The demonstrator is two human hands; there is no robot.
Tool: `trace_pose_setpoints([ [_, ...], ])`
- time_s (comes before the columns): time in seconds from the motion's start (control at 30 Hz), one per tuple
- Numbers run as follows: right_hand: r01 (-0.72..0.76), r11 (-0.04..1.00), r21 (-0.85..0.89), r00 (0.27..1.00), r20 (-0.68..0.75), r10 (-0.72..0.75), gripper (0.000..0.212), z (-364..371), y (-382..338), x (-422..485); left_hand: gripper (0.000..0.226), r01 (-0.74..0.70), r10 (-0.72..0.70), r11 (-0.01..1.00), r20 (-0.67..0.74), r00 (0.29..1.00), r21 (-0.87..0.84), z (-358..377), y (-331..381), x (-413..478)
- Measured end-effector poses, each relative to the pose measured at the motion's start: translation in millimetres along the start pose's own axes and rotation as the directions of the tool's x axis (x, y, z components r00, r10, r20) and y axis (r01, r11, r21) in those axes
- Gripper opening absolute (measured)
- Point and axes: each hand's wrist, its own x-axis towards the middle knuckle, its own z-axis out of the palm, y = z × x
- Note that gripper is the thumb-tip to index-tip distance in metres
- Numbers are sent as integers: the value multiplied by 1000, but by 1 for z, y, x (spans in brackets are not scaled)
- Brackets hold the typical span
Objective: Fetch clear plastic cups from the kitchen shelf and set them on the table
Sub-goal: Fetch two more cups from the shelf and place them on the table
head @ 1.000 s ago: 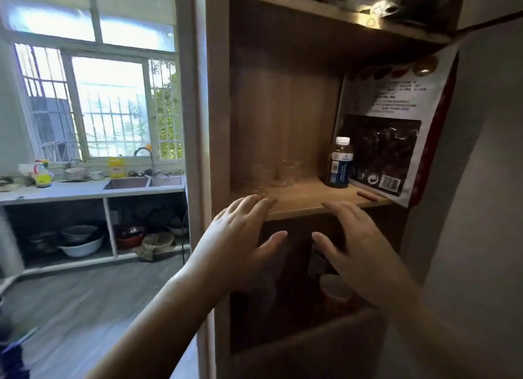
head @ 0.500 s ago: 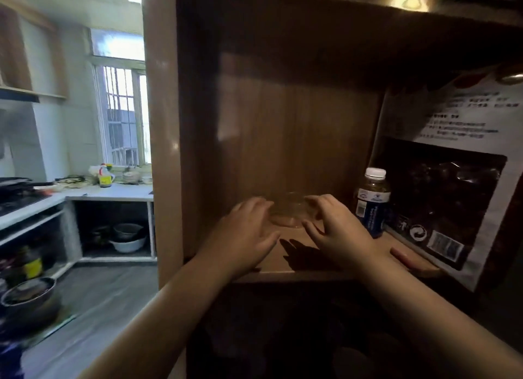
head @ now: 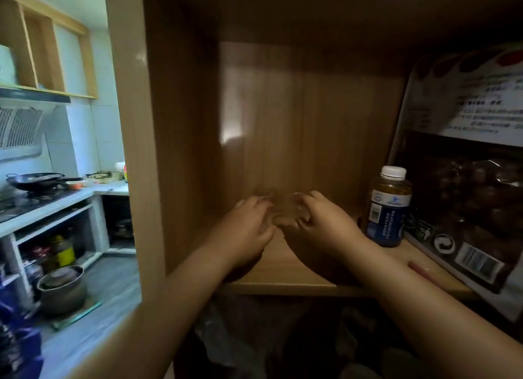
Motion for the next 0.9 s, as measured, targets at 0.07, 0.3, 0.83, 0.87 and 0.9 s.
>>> trace_pose_setpoints([
  [0.07, 3, 1000, -17, 1000, 0, -3, 44, 3, 4, 0, 44, -15, 15, 1000, -13, 1000, -7, 0, 0, 1],
  [0.3, 24, 999, -35, 1000, -18, -25, 37, 5, 12, -2, 33, -44, 45, 999, -29, 999, 16, -2, 6, 2],
  [0.83, 108, 993, 55, 992, -74, -103, 14, -34, -38, -72, 10, -145, 144, 989, -113, 983, 4, -42, 27, -52],
  [0.87, 110, 992, 63, 991, -76, -105, 13, -36, -44, -79, 9, -157, 155, 988, -127, 980, -2, -47, 28, -60],
  [0.9, 118, 990, 71, 991, -80, -112, 12, -38, -51, -86, 8, -166, 164, 986, -141, 976, -5, -53, 30, -68],
])
